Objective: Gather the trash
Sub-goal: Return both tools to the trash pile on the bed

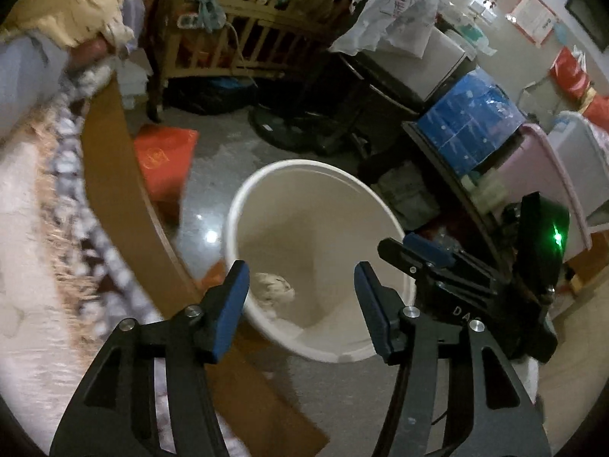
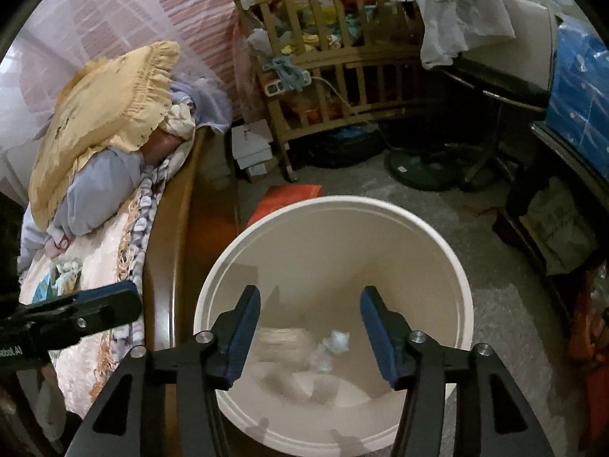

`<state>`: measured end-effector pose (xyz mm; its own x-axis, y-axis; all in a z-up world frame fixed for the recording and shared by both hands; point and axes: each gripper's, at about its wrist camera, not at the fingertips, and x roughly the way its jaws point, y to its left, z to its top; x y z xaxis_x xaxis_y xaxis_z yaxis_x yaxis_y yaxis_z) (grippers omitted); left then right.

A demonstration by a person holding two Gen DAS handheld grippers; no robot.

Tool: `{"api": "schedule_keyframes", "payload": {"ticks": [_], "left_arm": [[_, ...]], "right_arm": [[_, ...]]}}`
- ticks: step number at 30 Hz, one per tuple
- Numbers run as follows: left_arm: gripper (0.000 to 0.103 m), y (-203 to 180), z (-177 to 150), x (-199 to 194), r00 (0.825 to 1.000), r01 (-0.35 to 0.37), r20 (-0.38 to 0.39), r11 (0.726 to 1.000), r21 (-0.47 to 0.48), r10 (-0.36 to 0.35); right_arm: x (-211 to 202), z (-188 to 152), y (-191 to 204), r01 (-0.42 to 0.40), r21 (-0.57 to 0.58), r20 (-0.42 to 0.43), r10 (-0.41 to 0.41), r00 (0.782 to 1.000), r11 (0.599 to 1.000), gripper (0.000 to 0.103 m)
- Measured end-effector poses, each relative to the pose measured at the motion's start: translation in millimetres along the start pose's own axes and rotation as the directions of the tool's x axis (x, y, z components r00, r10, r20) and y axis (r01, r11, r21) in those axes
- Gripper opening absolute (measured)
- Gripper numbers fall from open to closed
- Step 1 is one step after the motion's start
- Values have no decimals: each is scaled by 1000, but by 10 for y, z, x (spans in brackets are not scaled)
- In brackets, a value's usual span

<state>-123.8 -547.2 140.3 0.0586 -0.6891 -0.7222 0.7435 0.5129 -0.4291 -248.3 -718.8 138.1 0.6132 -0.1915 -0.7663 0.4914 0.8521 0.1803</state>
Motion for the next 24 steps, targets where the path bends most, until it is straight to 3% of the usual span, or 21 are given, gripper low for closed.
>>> {"api": "schedule_keyframes", "payload": {"ticks": [3, 6, 12, 19, 24], "left_arm": [[56, 63, -72, -209, 994, -99, 37, 995, 33, 98], [56, 205, -173, -425, 977, -200, 83, 979, 39, 196], [56, 571, -406, -860, 910, -390, 149, 921, -15, 388], [56, 894, -612, -1265, 852, -487, 174, 869, -82, 494], [56, 1071, -775, -1520, 826, -522, 181, 845, -113, 534]], "right_arm": [[57, -35, 93, -19, -16, -19, 19, 1000, 1000, 53], [103, -74, 237, -58, -23, -34, 58, 998, 998, 53], [138, -136, 724, -142, -76, -48, 138, 989, 987, 53], [178, -309, 1390, -241, -156, -96, 228, 969, 958, 57], [215, -404, 1769, -308, -179, -134, 287, 949, 934, 58]]}}
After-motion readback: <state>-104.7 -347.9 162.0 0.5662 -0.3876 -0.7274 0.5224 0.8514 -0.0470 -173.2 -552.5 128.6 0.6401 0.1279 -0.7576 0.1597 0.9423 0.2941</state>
